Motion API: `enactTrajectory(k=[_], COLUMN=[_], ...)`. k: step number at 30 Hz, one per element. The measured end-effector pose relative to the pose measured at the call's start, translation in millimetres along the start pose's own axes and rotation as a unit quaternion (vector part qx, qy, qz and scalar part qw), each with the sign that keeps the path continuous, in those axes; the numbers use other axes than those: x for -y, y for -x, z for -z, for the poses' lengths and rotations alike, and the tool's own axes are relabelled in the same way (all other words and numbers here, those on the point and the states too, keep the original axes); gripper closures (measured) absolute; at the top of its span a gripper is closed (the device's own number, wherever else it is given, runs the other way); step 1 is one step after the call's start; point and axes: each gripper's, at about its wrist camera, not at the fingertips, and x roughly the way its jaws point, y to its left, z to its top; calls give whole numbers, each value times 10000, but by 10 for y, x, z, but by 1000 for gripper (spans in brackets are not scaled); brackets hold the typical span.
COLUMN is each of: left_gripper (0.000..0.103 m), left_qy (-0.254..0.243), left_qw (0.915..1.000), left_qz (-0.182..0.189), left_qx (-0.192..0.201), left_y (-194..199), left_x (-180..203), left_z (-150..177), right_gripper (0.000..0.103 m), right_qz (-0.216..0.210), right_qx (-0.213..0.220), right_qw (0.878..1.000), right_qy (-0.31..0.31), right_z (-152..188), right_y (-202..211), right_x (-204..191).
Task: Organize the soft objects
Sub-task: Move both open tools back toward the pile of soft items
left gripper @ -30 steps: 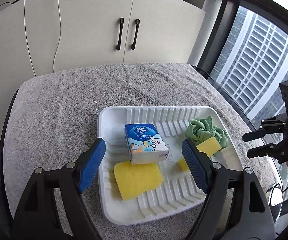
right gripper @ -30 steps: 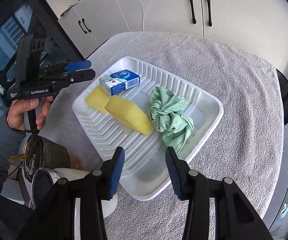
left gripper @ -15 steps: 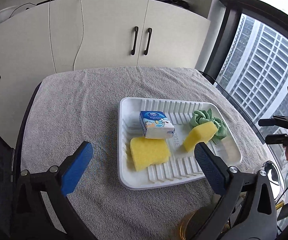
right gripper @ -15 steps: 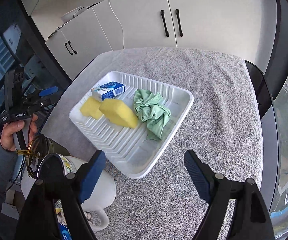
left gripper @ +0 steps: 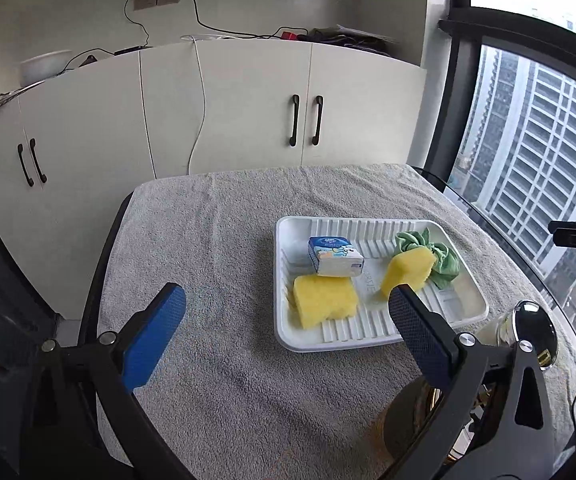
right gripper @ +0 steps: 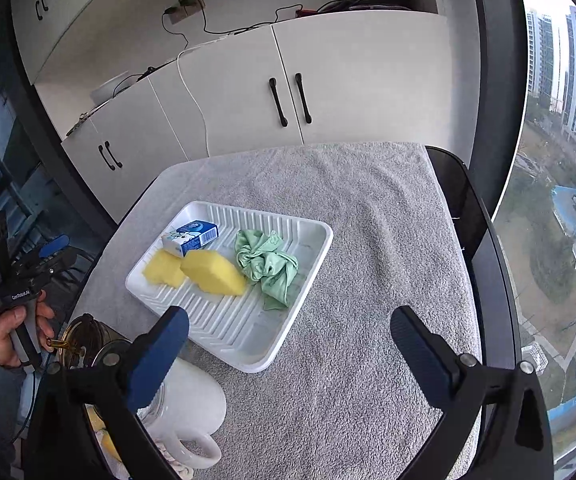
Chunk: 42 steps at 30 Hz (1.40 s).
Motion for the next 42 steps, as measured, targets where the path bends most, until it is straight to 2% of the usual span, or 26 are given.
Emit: enactTrajectory(k=[4,9,18,21,31,42], left_gripper=[0,0,0,0,0,0], left_qy=[-186,-281,-202,-199,-390,-430], left_qw=[9996,9991,9986,9982,9982,9979], left_qz=[-182,-316,-487,-568,-423,-239], left_qx=[133,101,0,-36,-172,-421], left_y=[307,626,1024,1105,1269,1248], left_x=[67,196,400,486,881,1073], left_z=[243,641,1205,1330,1721,1978], right_gripper=[0,0,0,0,0,0], right_qz=[72,246,594,663,831,574], right_qx=[157,255,255,248,269,-61], right_qw=[9998,9993,9979,9974,9958,9970], right_qy=[-54,-78,-91,-132,255,515], right_z=[246,648,1287,1415,1850,2233], right_y=[232,432,617,660,777,562], right_x=[-53,-175,-404,-442,-834,-1205])
